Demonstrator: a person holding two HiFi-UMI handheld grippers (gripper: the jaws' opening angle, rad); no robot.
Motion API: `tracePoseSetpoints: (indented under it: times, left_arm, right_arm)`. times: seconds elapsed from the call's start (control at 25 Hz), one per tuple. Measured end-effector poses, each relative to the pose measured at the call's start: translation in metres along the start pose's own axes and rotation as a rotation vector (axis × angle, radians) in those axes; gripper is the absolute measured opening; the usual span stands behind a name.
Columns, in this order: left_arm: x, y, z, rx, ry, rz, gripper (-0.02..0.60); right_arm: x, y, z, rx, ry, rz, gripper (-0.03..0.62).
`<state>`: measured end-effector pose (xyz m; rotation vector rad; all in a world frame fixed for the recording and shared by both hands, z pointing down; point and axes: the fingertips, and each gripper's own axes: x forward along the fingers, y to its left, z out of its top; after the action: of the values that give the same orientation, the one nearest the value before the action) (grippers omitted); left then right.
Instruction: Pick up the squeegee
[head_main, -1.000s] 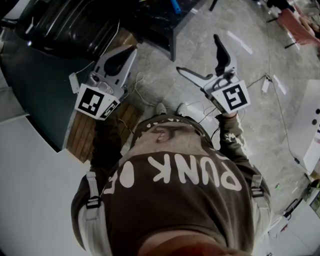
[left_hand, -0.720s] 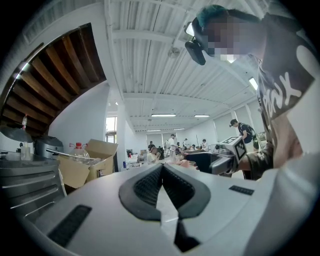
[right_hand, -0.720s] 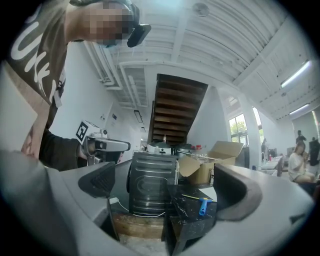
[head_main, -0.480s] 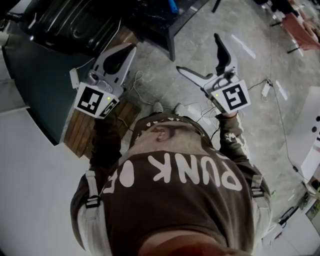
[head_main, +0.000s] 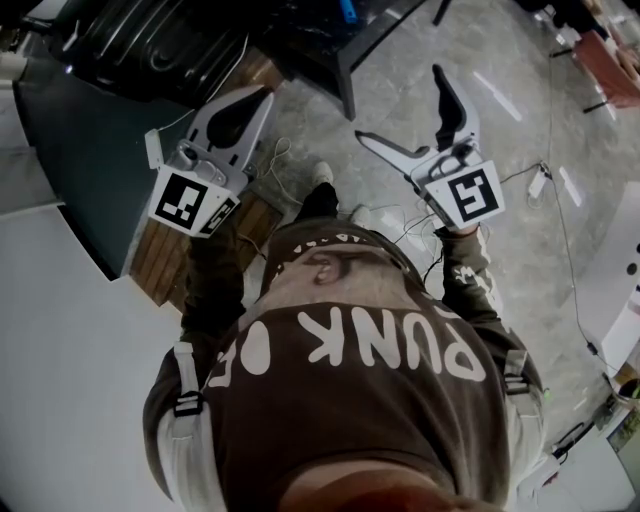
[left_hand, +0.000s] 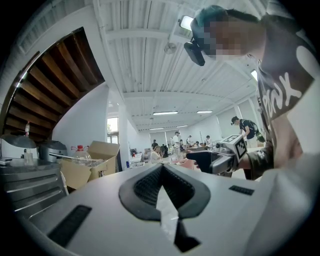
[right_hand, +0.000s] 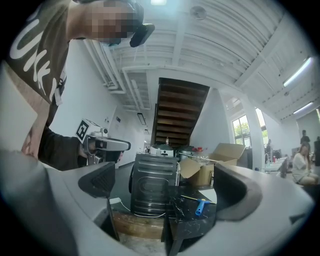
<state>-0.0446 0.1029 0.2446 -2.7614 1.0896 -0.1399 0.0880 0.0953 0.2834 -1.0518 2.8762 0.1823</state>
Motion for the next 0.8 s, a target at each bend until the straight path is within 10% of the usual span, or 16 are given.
tracePoseSetpoints:
  times: [0.8]
  left_arm:
    - [0.087, 0.124, -0.044, -0.041, -0.017, -0.050, 0.003]
  right_arm:
    - [0.108, -0.093, -0.039, -0.003, 0.054, -0.064, 0.595]
